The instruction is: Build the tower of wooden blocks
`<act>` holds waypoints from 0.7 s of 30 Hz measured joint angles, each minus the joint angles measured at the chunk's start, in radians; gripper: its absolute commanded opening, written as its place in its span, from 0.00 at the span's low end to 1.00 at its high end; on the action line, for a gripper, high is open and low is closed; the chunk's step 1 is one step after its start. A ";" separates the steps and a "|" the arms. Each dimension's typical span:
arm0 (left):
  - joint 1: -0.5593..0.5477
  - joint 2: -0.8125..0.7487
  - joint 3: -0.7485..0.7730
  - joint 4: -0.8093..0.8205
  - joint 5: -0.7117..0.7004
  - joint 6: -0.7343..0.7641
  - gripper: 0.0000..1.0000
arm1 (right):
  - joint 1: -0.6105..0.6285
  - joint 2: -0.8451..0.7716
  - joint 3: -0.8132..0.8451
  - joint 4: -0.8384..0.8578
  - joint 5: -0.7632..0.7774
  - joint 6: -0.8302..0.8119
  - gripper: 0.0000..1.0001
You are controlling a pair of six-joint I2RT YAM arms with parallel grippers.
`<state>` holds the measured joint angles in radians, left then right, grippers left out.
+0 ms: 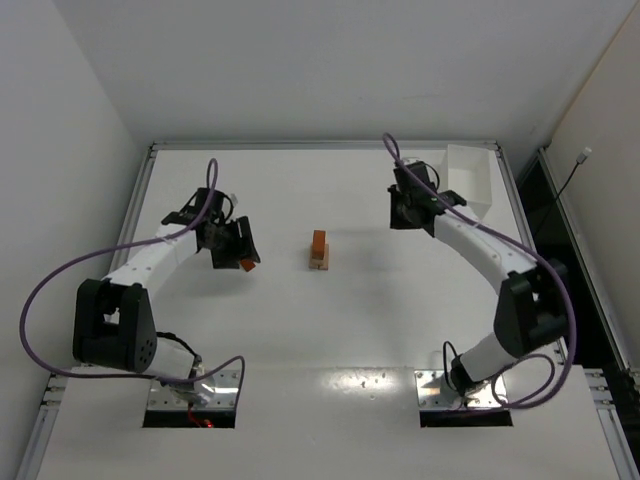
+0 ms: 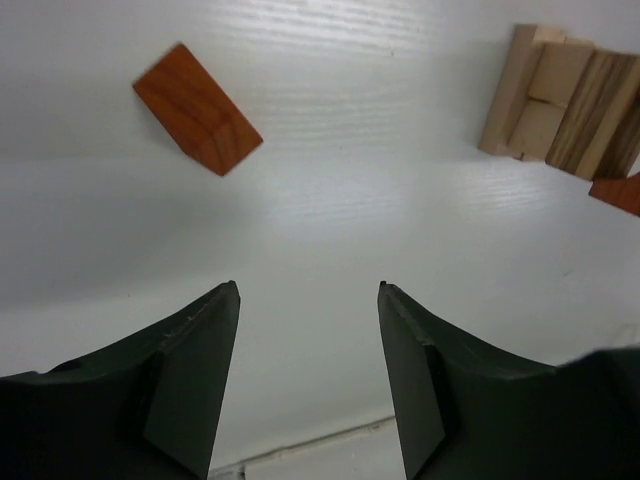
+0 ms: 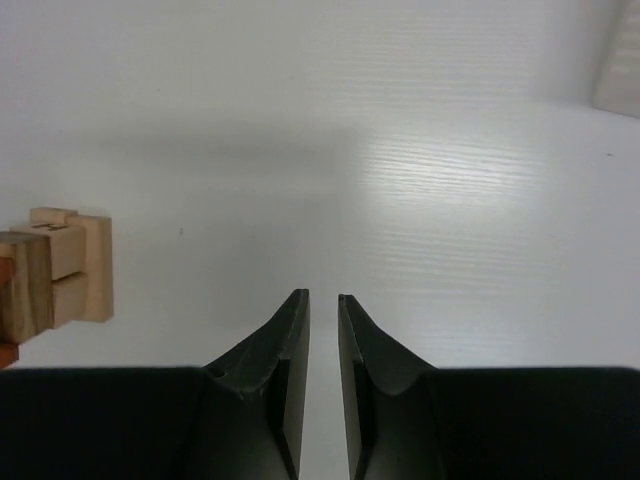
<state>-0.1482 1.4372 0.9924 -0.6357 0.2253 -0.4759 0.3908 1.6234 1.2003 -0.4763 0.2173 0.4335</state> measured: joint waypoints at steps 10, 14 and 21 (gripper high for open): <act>0.013 0.133 0.080 -0.029 -0.086 -0.113 0.55 | -0.068 -0.290 -0.205 -0.032 0.002 -0.045 0.16; 0.020 0.234 0.163 -0.028 -0.188 -0.143 0.55 | -0.093 -0.327 -0.223 -0.053 -0.006 -0.055 0.16; 0.020 0.323 0.176 -0.034 -0.260 -0.170 0.55 | -0.133 -0.357 -0.230 -0.066 -0.013 -0.064 0.16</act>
<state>-0.1280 1.7603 1.1687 -0.6697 -0.0349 -0.6460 0.2577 1.2667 0.9703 -0.5419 0.2043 0.3695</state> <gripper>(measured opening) 0.545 0.163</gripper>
